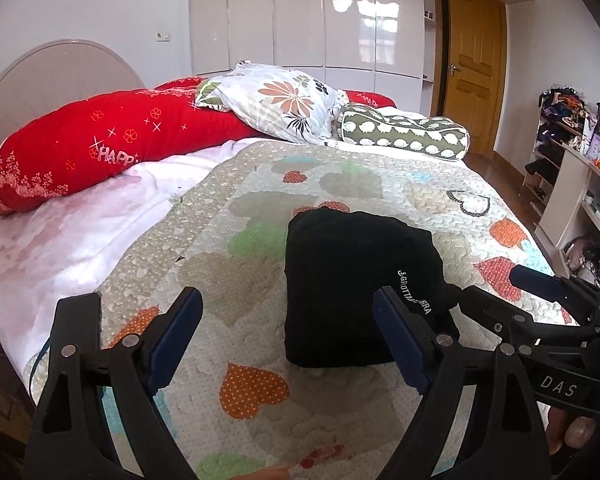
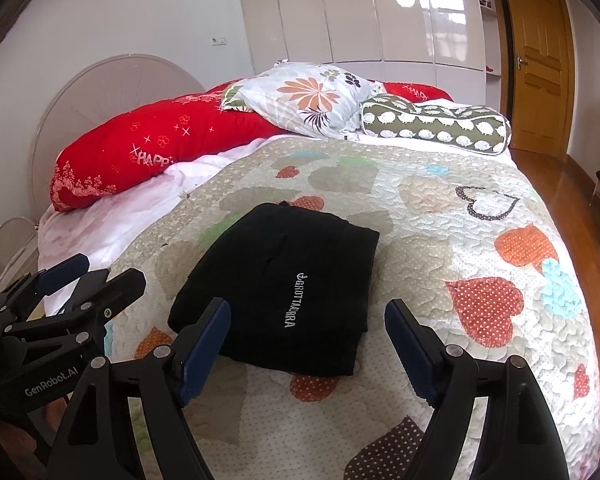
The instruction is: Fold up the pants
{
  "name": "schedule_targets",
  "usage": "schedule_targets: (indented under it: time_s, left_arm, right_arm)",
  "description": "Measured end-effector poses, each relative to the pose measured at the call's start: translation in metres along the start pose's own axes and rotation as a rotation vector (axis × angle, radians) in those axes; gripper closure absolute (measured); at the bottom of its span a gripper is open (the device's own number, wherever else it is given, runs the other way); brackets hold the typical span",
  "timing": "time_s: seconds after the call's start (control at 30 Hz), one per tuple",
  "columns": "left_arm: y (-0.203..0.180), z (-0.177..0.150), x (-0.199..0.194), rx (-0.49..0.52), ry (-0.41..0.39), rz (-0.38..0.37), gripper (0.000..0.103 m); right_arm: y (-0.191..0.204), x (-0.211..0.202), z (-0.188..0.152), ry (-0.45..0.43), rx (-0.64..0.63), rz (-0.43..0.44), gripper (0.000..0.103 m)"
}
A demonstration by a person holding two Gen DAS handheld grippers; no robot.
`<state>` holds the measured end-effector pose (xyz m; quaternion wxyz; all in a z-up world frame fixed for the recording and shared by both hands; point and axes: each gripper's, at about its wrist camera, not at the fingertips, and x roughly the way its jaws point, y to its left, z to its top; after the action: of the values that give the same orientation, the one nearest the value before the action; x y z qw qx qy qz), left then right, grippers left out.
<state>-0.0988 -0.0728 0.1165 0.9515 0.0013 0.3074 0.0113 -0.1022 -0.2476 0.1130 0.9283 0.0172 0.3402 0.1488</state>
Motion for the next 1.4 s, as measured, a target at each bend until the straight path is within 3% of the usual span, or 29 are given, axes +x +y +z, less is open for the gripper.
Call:
schedule_targets:
  time_s: [1.4]
  left_arm:
    - [0.0088, -0.0051, -0.0059, -0.025, 0.012, 0.012, 0.015]
  right_arm:
    - [0.0021, 0.0096, -0.0096, 0.044, -0.003, -0.003, 0.022]
